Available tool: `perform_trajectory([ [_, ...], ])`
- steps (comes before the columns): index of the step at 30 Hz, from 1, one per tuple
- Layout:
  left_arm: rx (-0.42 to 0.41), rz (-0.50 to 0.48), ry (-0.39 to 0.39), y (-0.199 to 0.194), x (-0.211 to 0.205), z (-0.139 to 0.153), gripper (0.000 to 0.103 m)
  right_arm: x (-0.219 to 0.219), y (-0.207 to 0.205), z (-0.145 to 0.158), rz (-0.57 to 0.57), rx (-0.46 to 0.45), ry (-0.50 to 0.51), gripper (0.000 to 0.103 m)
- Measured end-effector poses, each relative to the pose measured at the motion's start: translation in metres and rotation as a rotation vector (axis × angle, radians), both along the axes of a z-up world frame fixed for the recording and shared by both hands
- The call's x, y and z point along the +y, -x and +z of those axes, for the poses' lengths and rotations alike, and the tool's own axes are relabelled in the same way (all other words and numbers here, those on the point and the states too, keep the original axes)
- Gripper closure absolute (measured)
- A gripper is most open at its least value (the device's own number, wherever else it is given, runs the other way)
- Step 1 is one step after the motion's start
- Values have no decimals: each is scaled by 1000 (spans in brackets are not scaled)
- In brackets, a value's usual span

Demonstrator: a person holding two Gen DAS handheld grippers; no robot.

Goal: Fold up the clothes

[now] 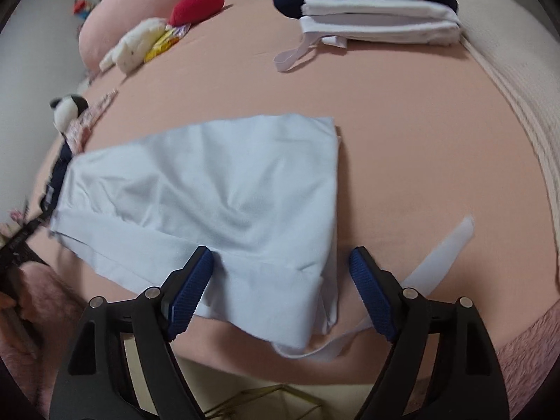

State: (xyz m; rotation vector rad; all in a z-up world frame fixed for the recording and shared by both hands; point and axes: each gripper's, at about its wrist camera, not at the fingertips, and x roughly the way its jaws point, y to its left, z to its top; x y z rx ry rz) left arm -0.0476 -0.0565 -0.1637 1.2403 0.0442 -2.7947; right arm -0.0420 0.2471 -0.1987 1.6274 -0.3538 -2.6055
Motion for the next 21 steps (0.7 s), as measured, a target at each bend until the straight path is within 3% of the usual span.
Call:
perform_trajectory([
  [2, 16, -64, -61, 0, 11, 4, 47, -4, 0, 1, 5, 8, 12, 44],
  [6, -75, -89, -154, 14, 18, -16, 47, -3, 1, 3, -1, 15, 94, 58],
  [8, -100, -82, -194, 17, 13, -22, 47, 2, 4, 4, -21, 11, 156, 78],
  [9, -98, -79, -211, 17, 11, -21, 47, 4, 6, 6, -30, 10, 187, 81],
  [12, -91, -70, -283, 23, -1, -21, 47, -1, 10, 23, -17, 44, 188, 84],
  [18, -67, -108, -592, 36, -22, -29, 47, -48, 20, 73, 142, 166, 157, 84],
  [21, -65, -169, -714, 40, -18, -30, 47, -81, 28, 78, 249, 184, 134, 84],
])
